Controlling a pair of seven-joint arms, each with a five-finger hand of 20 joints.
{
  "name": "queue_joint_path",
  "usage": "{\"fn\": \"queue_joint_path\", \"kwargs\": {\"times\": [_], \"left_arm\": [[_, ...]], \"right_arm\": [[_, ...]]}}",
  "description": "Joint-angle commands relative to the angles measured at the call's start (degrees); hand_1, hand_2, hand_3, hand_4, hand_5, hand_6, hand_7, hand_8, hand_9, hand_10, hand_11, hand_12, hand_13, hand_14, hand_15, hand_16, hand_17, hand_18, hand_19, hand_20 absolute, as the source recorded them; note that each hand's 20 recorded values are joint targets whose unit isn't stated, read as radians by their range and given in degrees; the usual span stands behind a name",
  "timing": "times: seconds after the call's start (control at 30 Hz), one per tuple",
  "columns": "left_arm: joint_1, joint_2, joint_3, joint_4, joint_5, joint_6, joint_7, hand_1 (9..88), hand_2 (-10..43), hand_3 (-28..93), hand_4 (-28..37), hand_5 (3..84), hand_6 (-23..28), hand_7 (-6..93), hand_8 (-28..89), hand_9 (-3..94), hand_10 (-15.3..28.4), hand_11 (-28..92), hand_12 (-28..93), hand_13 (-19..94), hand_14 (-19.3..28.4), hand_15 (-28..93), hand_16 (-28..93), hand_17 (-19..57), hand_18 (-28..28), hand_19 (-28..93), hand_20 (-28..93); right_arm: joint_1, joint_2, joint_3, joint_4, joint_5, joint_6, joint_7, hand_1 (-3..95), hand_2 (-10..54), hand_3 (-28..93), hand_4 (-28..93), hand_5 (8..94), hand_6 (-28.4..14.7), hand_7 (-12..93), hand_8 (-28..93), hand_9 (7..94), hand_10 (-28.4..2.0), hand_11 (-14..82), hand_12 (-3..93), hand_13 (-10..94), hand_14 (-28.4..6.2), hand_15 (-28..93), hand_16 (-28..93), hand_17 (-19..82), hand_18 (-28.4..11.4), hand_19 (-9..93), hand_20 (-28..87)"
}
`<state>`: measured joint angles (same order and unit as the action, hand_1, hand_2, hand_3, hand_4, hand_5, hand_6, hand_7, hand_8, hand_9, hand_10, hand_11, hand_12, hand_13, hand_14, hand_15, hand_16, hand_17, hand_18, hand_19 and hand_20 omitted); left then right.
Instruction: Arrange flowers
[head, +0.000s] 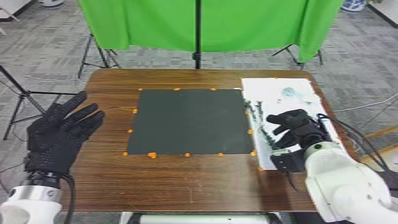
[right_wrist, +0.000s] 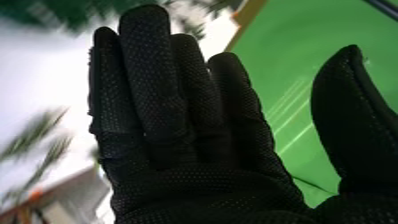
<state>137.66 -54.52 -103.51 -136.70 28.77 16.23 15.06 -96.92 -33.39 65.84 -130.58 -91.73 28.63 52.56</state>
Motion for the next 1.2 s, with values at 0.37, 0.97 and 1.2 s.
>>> {"fn": "queue_joint_path", "kwargs": {"times": [0.37, 0.97, 1.2], "left_arm": [[-0.09, -0.35, 0.06, 0.34, 0.59, -0.47, -1.82, 20.5, 8.4, 77, -25.9, 36.5, 10.0, 14.9, -9, 33.2, 21.5, 26, 12, 24, 28.3, 47, -8, -8.3, 28.4, 60, -5], [-0.82, -0.31, 0.13, 0.36, 0.55, -0.35, -2.68, 20.5, 8.5, 77, -25.9, 36.5, 10.0, 14.9, -9, 33.2, 21.6, 27, 12, 25, 28.4, 48, -8, -8.3, 28.4, 61, -5], [-1.1, -0.2, 0.46, 0.56, 0.44, -0.58, -2.61, 20.5, 8.5, 77, -25.9, 36.5, 10.0, 14.9, -9, 33.2, 21.6, 27, 12, 24, 28.4, 48, -8, -8.3, 28.4, 61, -5]], "right_arm": [[2.13, -0.14, -5.32, -0.48, -23.32, -15.36, 13.82, 33.5, -5.1, 72, -19, 61.1, -8.6, 16, -11, 64.5, -20.9, 25.9, 14.5, 74, -14.8, 63, 11, 61, -12.1, 93, -5], [5.93, -0.41, -12.61, 1.93, -26.3, -24.91, 17.74, 34.0, -6.3, 68, -19, 62.5, -9.3, 15, -11, 68.2, -21.3, 28.1, 15.8, 75, -14.3, 65, 12, 63, -10.8, 93, -2], [9.18, -0.1, -18.73, 3.63, -29.71, -25.75, 19.54, 34.3, -6.3, 67, -19, 61.5, -9.3, 14, -11, 68.2, -21.0, 28.0, 15.9, 75, -14.1, 65, 12, 63, -10.8, 93, -2]]}}
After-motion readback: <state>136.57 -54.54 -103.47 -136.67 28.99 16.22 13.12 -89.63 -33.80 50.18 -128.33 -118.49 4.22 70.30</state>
